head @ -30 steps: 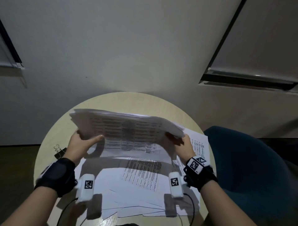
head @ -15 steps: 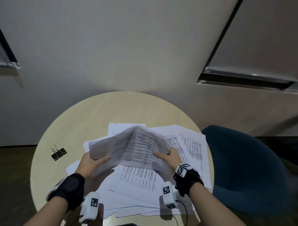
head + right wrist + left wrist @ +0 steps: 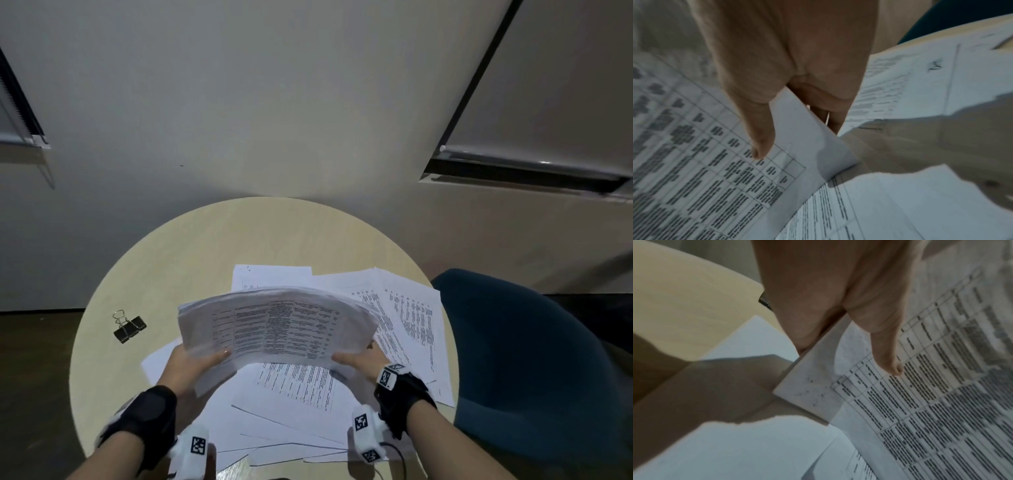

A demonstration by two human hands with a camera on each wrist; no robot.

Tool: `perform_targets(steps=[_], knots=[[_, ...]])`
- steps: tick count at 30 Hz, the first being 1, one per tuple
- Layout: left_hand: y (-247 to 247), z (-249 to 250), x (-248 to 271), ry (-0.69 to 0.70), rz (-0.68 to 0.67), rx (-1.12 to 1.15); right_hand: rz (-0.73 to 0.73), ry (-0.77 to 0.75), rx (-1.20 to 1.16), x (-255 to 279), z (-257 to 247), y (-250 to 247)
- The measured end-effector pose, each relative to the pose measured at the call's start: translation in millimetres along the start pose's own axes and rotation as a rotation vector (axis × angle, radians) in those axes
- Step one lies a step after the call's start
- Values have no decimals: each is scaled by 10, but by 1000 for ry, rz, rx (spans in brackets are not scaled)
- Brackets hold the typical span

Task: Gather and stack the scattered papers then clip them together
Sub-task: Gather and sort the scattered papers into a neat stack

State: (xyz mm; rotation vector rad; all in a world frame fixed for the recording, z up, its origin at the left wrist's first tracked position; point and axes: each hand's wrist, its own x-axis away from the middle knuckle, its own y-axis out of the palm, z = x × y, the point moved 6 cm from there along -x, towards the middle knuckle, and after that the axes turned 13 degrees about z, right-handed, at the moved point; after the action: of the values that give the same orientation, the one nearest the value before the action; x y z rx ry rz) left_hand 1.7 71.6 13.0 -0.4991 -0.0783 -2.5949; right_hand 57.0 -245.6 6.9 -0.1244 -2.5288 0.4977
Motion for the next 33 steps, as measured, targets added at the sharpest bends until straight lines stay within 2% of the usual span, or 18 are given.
perform_targets(steps=[2,7,10,13,14,16,19,21,23,25,26,29,33], knots=[[-31,-40,-59,4,48,-38,45,38,-32,100,-1,-21],[-75,38,-222,56,73,-118,202,-58,-41,-182,-27,-32],[-100,-17,-218,-2,81,-77,172,-57,-42,-211,-21,-9],[34,-211,-26,-126,-28,13,117,40,27,-155,189,37],[66,-232,31,-128,-51,23,91,63,24,-135,253,74],[39,-175,24,-46,-18,-62,89,28,-83,-53,246,114],[-35,-104,-167,4,1,-186,134,-13,-194,-36,34,51],[-70,-27,-276,21,40,-232,56,38,-392,-79,-143,31],[-14,70,-299,-2,49,-136,18,66,-660,-129,-269,-25],[119,203,-255,-30,23,8,-106,91,-912,-124,-363,58],[187,262,-240,-28,3,67,-172,99,-958,-93,-422,128],[415,280,-206,-92,-45,147,-273,54,-872,-10,-614,390],[565,241,-37,-142,-172,125,-155,41,-569,31,-770,542]])
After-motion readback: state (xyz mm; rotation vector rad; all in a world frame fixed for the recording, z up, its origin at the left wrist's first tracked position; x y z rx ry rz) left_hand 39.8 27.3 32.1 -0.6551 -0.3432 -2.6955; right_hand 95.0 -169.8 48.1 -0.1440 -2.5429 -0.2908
